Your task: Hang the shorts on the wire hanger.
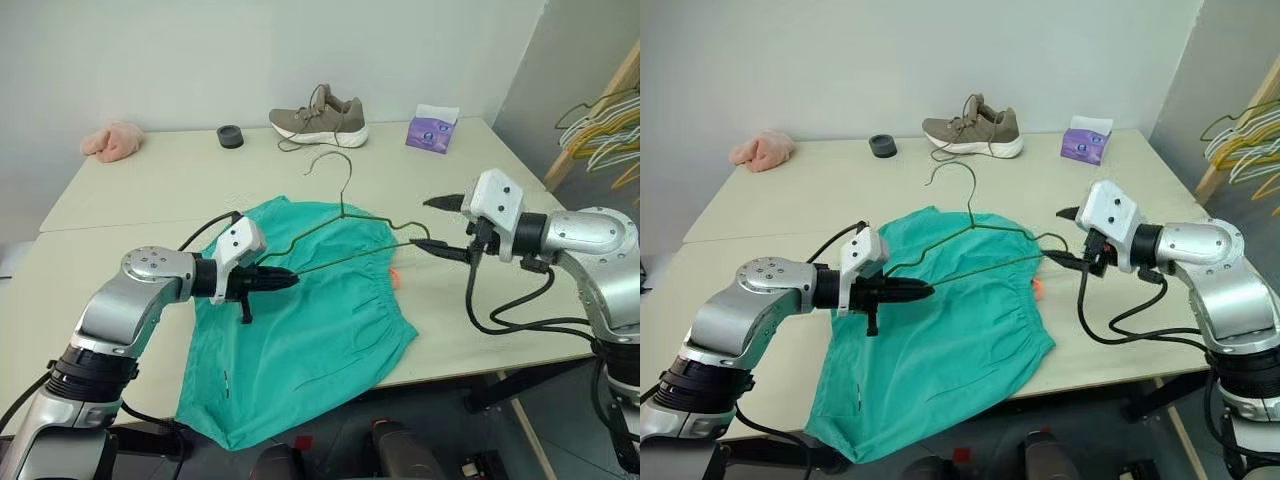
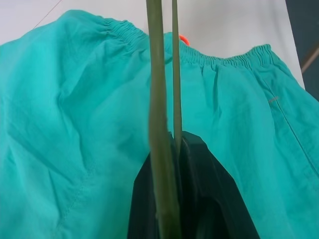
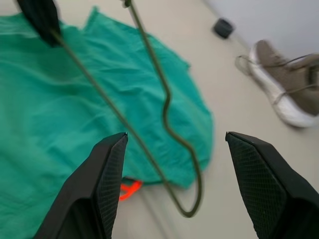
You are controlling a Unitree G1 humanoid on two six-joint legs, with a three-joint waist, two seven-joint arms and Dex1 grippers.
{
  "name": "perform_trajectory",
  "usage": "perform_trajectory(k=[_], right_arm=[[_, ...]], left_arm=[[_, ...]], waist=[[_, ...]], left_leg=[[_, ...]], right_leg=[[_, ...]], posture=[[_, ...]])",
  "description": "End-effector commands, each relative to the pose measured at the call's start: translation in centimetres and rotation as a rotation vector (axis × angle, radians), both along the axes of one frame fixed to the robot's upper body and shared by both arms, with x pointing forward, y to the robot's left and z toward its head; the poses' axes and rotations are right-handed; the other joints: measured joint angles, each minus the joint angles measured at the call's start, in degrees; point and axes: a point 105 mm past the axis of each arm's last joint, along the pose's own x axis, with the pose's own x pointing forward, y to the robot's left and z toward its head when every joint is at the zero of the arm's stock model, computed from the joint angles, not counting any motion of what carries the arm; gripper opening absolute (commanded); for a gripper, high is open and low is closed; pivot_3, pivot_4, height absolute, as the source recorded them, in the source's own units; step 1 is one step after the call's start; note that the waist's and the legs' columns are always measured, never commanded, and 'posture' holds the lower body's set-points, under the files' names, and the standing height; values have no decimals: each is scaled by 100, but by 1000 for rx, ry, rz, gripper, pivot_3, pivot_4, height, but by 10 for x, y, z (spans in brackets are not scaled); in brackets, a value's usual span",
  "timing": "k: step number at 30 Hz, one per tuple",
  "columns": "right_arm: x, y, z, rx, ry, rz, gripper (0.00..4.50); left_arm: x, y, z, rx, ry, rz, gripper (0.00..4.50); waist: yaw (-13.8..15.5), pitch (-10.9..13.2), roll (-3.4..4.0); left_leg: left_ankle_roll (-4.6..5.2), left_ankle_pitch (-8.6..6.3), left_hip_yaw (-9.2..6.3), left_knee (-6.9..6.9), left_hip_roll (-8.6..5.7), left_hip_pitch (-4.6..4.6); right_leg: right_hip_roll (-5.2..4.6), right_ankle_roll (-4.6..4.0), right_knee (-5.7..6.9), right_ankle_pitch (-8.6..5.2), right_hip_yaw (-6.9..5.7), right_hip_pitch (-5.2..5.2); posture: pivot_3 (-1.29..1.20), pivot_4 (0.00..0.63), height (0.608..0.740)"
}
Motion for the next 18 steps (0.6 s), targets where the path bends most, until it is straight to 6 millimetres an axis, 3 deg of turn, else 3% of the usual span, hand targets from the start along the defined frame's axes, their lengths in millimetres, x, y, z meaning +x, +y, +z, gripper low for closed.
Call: perform_trajectory(k=[1,4,9,18], right_arm=[[0,4,-4,-45,23,37,3345],[6,7,-22,-146,44,67,3345],[20,16,-33,-201,53,88,3345],[15,7,-31,-236,123,123,3345]], left_arm=[[-2,-9,20,26,-97,-71,0],[-5,-11,20,45,-101,-96,0],[-9,-11,16,77,-97,-124,0],[-12,-10,10,97,-100,-129,0]], waist=[[-9,0,0],[-15,0,0],[-9,0,0],[10,0,0]], left_leg=[[0,0,1,0,0,0],[1,0,3,1,0,3],[1,0,2,0,3,0],[1,0,1,0,2,-3]], right_leg=[[0,0,0,0,1,0],[3,2,0,-1,4,0],[6,2,-1,-1,3,-2],[3,2,-3,-1,1,-2]], posture=[[-166,82,740],[-161,83,740],[-157,82,740],[-151,82,740]])
